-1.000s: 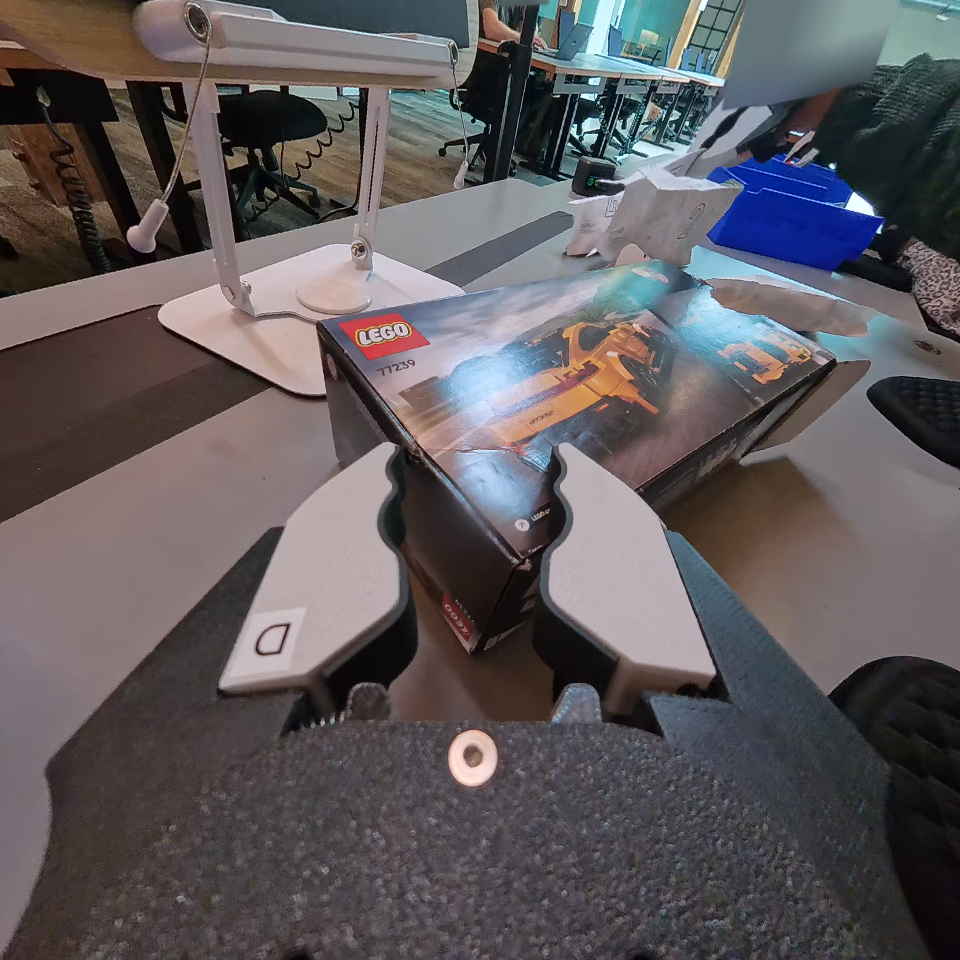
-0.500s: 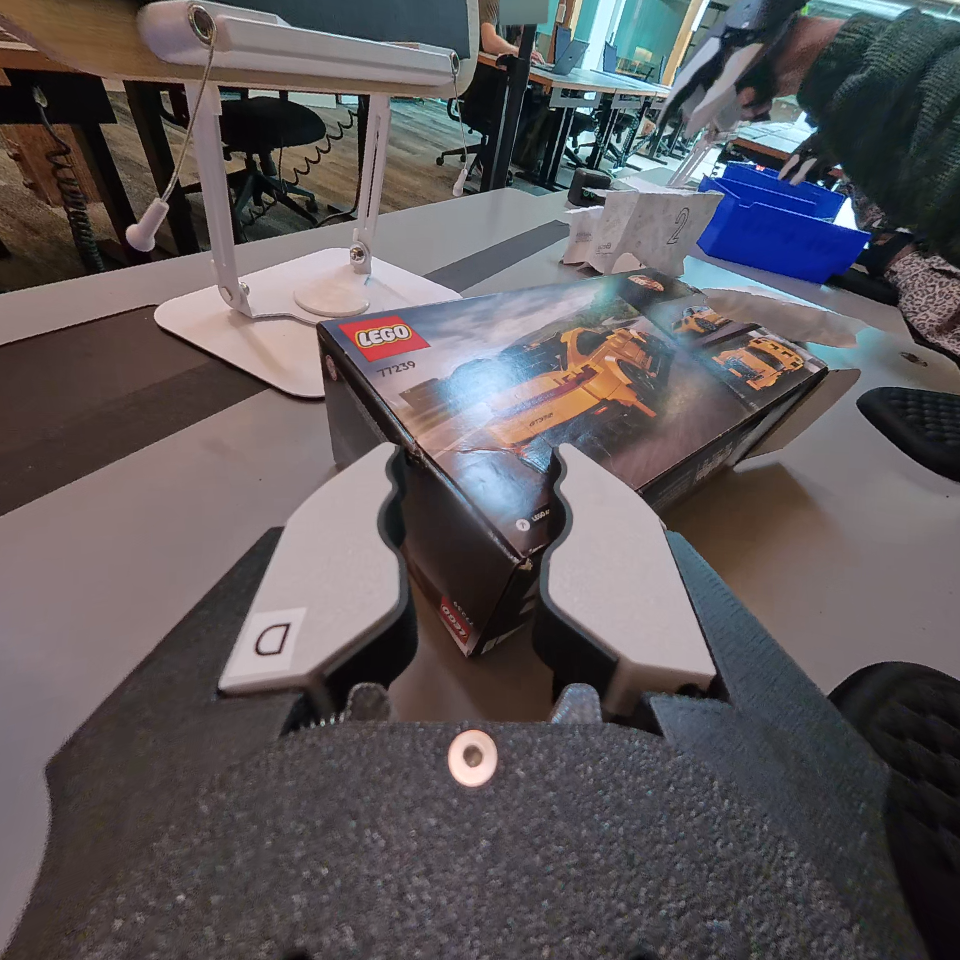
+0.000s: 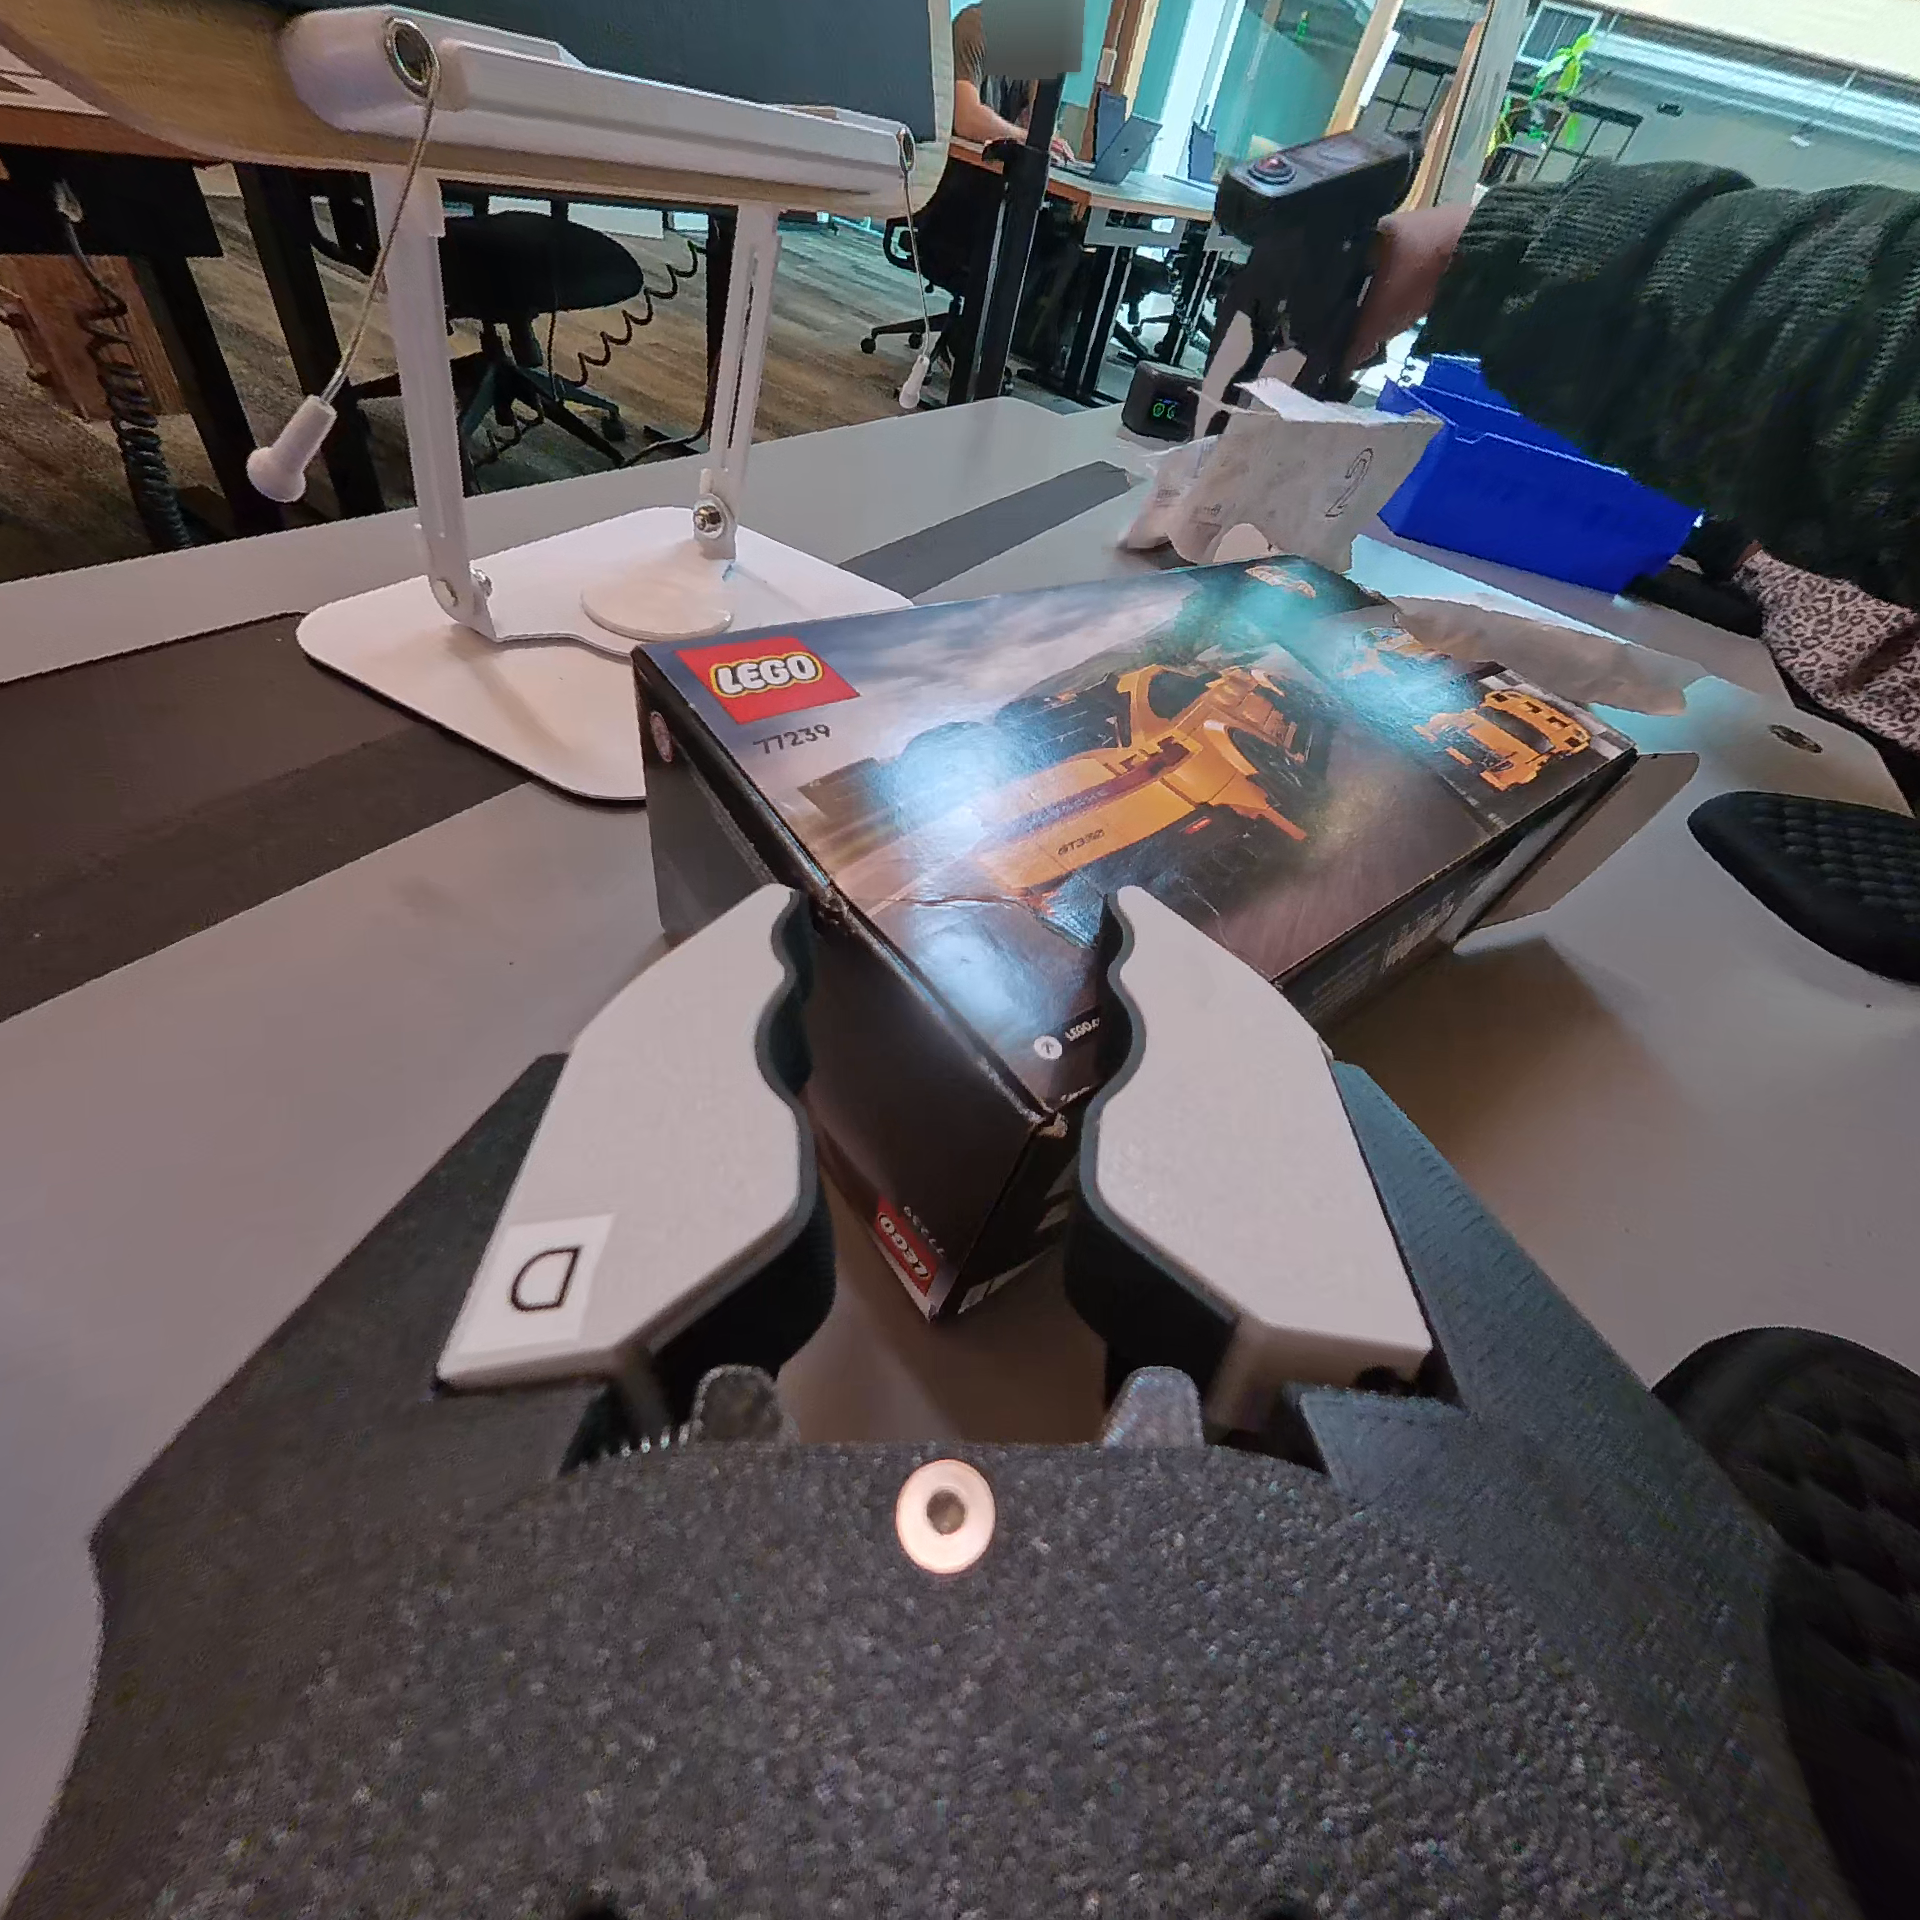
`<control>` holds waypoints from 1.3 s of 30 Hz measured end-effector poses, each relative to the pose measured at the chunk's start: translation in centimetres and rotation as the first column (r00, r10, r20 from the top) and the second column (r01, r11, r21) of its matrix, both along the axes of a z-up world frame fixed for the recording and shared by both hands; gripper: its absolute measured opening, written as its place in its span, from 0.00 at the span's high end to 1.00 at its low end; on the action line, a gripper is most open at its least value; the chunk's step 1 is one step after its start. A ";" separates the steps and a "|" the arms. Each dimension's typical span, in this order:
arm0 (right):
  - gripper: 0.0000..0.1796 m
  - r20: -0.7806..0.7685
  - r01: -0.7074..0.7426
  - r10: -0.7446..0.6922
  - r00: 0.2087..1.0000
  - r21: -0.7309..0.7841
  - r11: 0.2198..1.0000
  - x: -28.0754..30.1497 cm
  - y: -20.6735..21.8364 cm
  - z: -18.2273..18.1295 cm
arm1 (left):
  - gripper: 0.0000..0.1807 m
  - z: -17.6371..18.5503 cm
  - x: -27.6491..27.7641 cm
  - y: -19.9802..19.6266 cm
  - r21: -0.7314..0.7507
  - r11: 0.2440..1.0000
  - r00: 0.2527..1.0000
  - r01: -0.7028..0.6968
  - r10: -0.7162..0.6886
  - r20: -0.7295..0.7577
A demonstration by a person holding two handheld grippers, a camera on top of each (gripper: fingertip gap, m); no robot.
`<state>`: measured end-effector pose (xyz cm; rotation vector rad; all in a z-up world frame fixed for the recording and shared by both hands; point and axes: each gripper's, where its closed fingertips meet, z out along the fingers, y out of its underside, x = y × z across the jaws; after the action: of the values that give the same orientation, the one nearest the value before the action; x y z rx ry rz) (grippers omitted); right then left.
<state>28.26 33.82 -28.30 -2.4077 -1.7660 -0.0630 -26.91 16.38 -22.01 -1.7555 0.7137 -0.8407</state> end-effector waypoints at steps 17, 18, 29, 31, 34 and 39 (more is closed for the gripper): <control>0.98 -0.518 0.167 0.025 0.855 0.321 0.932 -6.7 -6.6 18.5 | 0.72 0.0 0.0 0.0 0.003 1.000 1.000 -0.002 0.002 -0.014; 0.98 -0.560 0.150 0.021 0.829 0.259 0.954 -8.3 -8.7 18.2 | 0.72 0.0 0.0 0.0 0.005 1.000 1.000 -0.002 0.002 -0.019; 0.99 -0.618 -0.021 -0.441 0.651 -0.596 0.803 -21.2 -27.0 6.3 | 0.72 0.0 0.0 -0.3 0.012 1.000 1.000 0.010 -0.009 -0.025; 0.99 -0.589 -0.029 -0.498 0.636 -0.664 0.748 -22.2 -27.3 5.0 | 0.72 0.0 0.0 -0.2 0.013 1.000 0.999 0.012 -0.012 -0.030; 0.99 -0.557 -0.062 -0.533 0.638 -0.726 0.684 -23.8 -26.9 4.0 | 0.72 0.0 0.1 -0.1 0.016 1.000 0.999 0.009 -0.008 -0.036; 0.99 -0.526 -0.128 -0.516 0.676 -0.773 0.621 -28.1 -25.8 3.1 | 0.72 -0.1 0.5 -0.3 0.020 1.000 0.999 0.014 -0.013 -0.037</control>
<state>0.16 8.03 -25.24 -2.4824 -1.1788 1.7170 -26.39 16.13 -22.07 -1.7545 0.7566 -0.8090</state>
